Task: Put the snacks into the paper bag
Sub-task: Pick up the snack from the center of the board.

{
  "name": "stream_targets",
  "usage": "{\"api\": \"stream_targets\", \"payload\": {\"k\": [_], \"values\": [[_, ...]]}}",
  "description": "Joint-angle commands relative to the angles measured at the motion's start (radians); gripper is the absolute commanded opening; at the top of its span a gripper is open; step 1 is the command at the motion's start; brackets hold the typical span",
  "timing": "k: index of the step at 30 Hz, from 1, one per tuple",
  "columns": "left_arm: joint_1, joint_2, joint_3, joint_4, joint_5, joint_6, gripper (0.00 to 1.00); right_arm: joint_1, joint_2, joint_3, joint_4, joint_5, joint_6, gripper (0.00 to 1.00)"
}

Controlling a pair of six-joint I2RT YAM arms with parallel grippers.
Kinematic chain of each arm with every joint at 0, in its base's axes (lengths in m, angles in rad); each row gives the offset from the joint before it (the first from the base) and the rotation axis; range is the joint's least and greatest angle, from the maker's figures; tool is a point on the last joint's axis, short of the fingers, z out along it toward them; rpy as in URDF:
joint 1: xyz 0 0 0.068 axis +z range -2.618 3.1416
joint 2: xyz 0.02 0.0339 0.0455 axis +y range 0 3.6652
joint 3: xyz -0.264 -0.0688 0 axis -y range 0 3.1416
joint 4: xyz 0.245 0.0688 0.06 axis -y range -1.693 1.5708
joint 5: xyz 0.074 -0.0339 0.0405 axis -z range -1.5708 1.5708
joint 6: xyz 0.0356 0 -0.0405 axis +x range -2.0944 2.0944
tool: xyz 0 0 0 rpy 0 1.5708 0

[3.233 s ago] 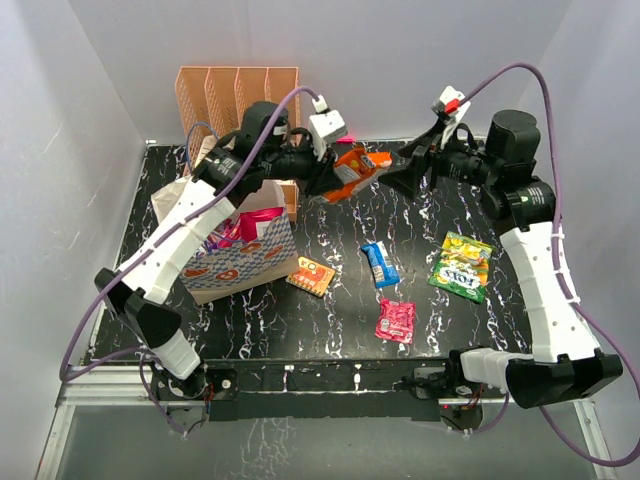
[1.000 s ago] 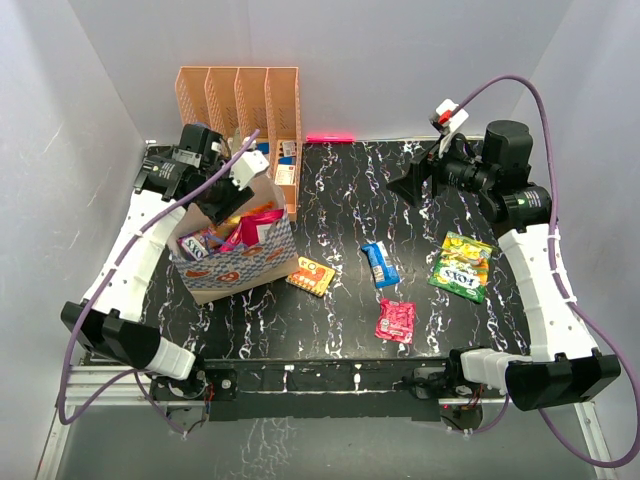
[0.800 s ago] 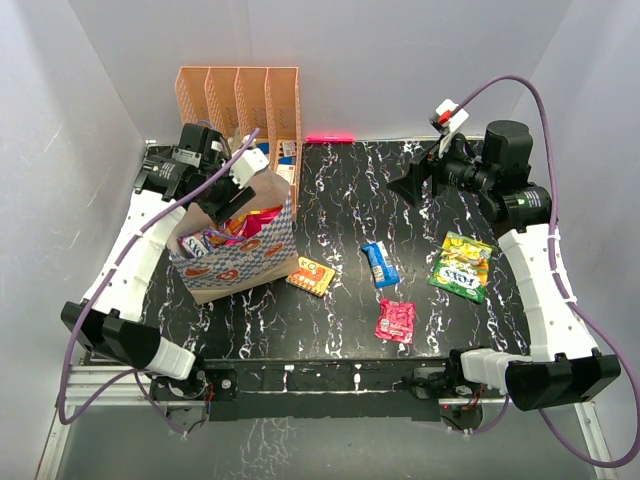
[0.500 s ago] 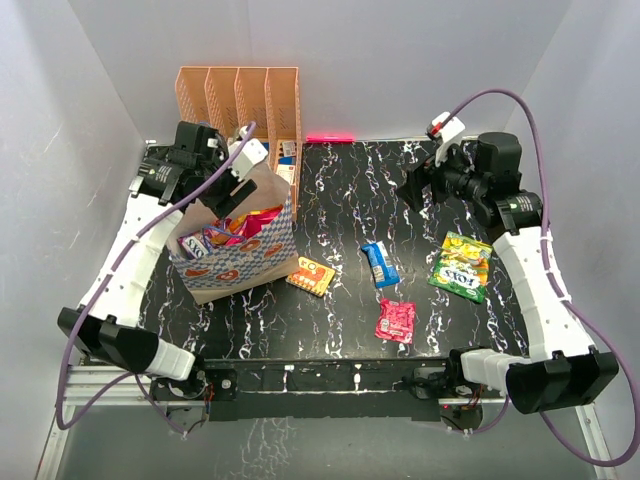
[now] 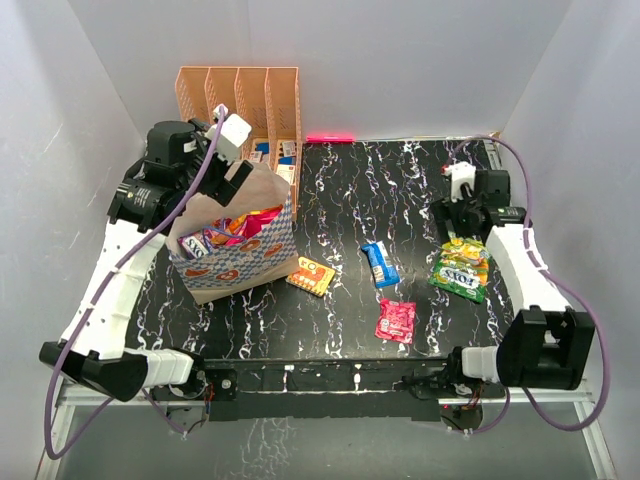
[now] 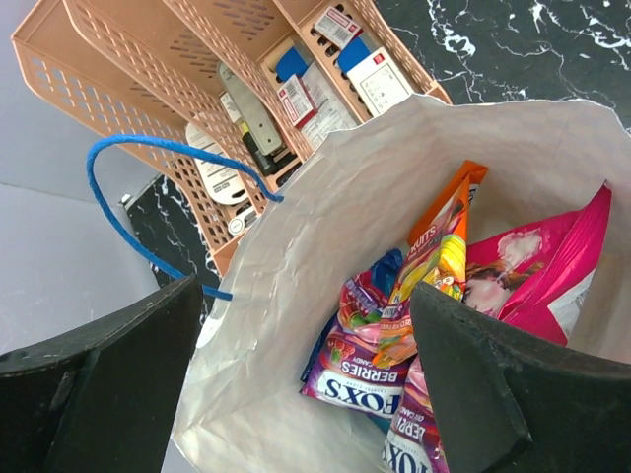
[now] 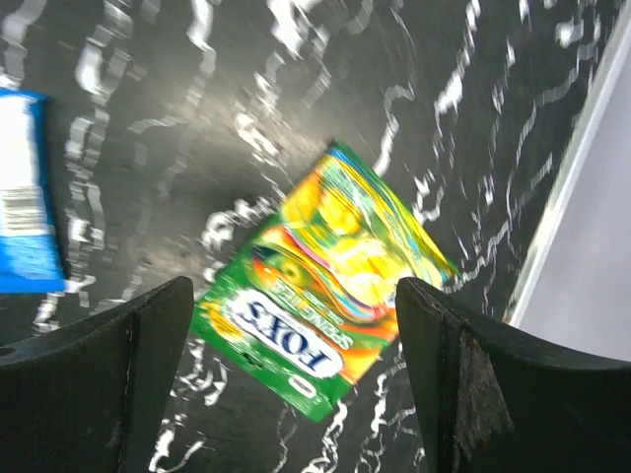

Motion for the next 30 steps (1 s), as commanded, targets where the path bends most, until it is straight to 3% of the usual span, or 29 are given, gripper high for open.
{"api": "stream_targets", "payload": {"k": [1,13,30], "values": [[0.006,-0.033,-0.036,0.053,0.023,-0.042,0.86,-0.131,0.036,-0.034,0.079,-0.007,-0.040,0.87],[0.006,-0.051,-0.049,0.053,0.033,-0.061,0.95,-0.345,0.161,-0.088,0.094,-0.137,-0.092,0.96],[0.006,-0.063,-0.050,0.052,0.044,-0.060,0.98,-0.403,0.340,-0.057,0.126,-0.186,-0.095,0.94]]}}
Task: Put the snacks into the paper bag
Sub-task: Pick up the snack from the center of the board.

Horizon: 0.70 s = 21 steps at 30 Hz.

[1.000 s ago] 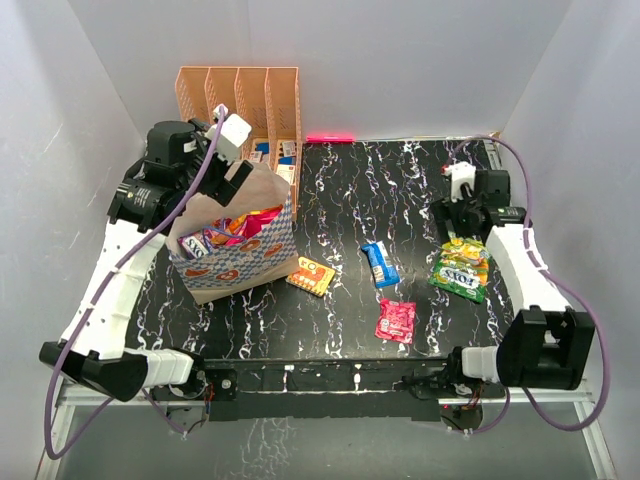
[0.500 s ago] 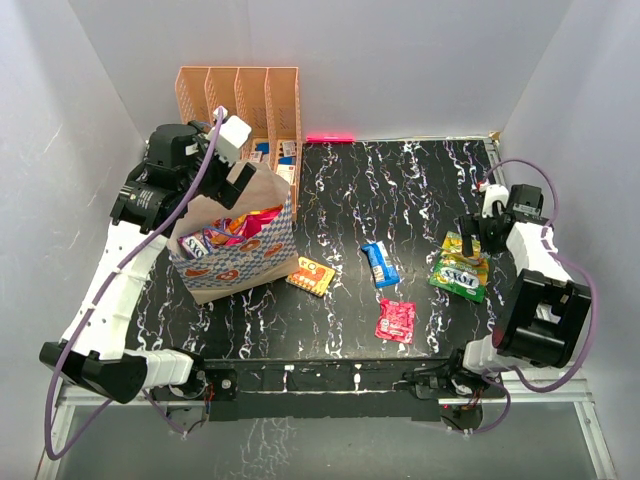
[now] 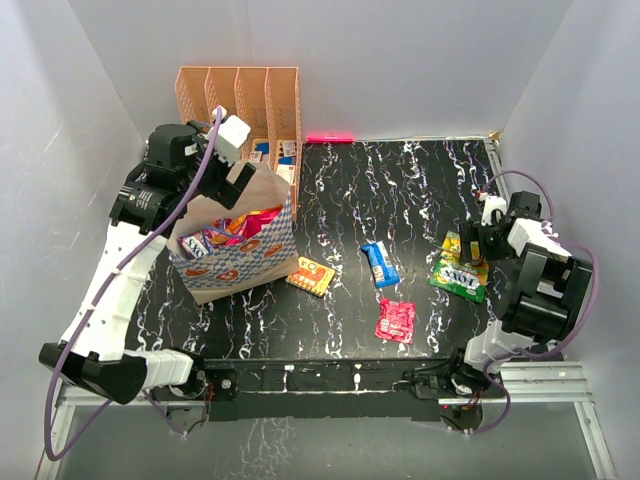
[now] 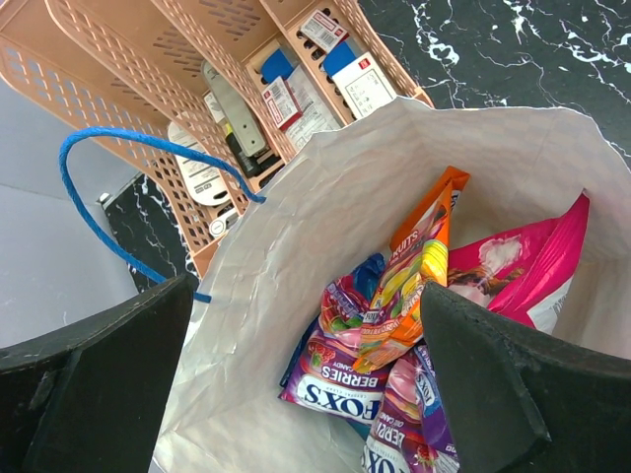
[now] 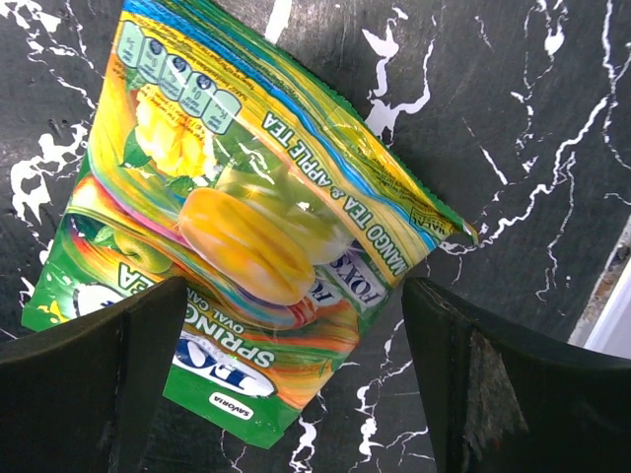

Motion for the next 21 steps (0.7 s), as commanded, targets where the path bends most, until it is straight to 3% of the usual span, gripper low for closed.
{"api": "stream_targets", "payload": {"k": [1,7,12,16,21], "values": [[0.006,-0.045,-0.001,0.013,0.020,-0.006,0.98,-0.017,0.029,0.036,0.055,-0.026,-0.006,0.94],[0.006,-0.039,0.004,0.012,0.021,-0.005,0.98,-0.022,0.085,0.031,0.062,-0.062,-0.006,0.92],[0.006,-0.036,0.001,0.014,0.025,-0.004,0.98,-0.023,0.109,0.024,0.052,-0.130,-0.005,0.85],[0.006,-0.035,0.001,0.014,0.025,-0.003,0.99,-0.023,0.116,0.046,0.030,-0.201,-0.002,0.74],[0.006,-0.036,-0.001,0.012,0.026,0.001,0.98,-0.023,0.119,0.083,-0.004,-0.288,0.000,0.53]]}}
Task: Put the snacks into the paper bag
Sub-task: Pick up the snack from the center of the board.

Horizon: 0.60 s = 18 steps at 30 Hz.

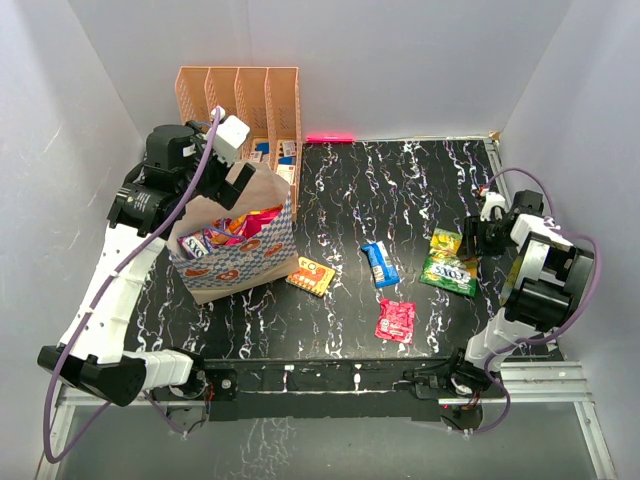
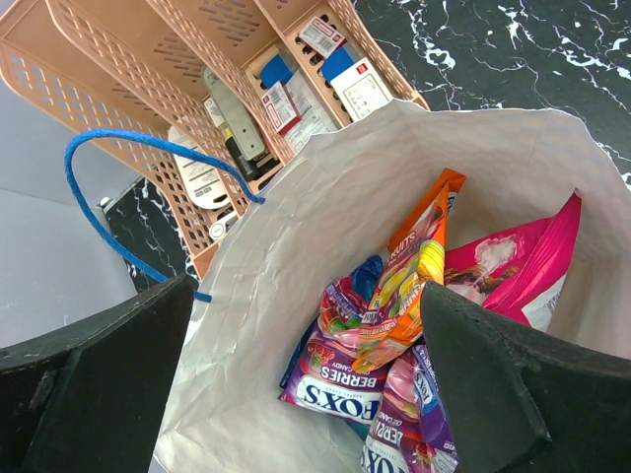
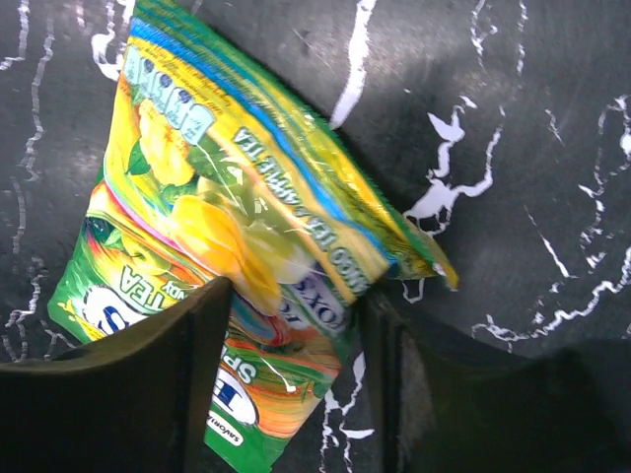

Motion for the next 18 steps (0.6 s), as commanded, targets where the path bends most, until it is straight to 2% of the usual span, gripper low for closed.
{"api": "stream_targets", "payload": {"k": [1,11,18], "values": [[0.005,-0.024,-0.001,0.013,0.016,0.002,0.98,0.001,0.020,0.047,-0.032,-0.107,0.001,0.49],[0.006,-0.029,-0.006,0.013,0.014,0.012,0.98,0.002,0.011,0.108,-0.093,-0.192,0.005,0.09],[0.006,-0.026,0.005,0.014,0.019,0.010,0.98,0.001,-0.018,0.157,-0.156,-0.257,0.007,0.08]]}}
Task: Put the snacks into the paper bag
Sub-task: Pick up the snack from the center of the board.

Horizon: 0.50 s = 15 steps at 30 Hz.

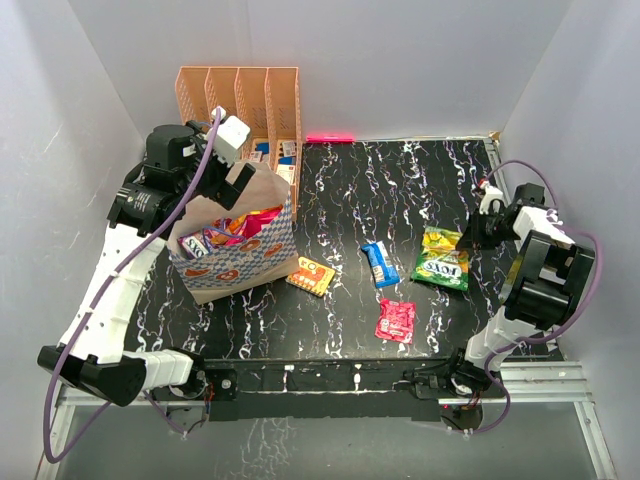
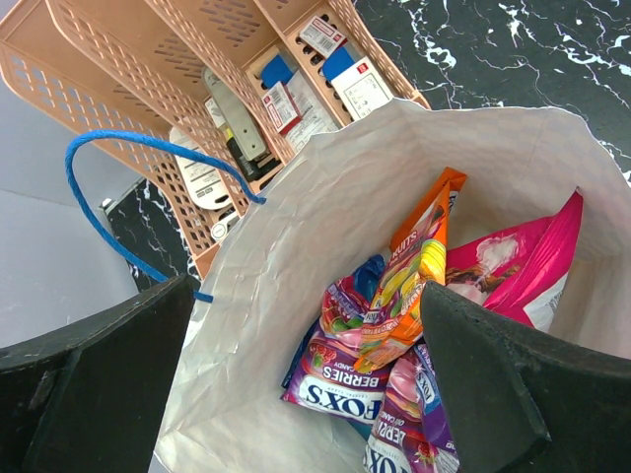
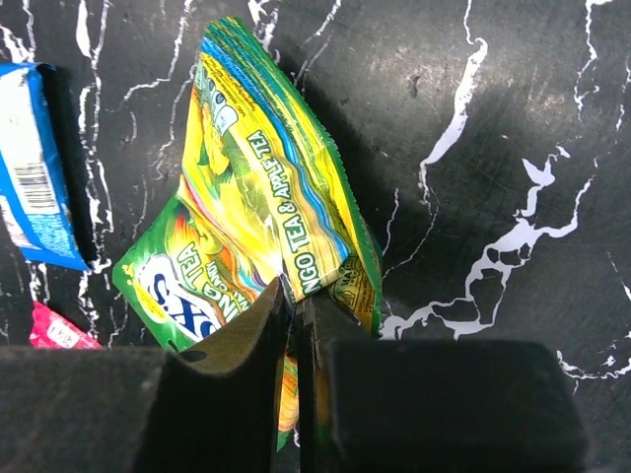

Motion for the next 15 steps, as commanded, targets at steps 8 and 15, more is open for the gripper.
{"api": "stream_targets", "payload": {"k": [8,15], "values": [[0.006,0.001,0.067,0.029,0.073,-0.031,0.98,0.003,-0.091,0.159,-0.126,-0.256,0.001,0.08],[0.005,0.035,0.145,0.035,0.265,-0.102,0.98,0.046,-0.178,0.231,-0.089,-0.386,0.082,0.08]]}}
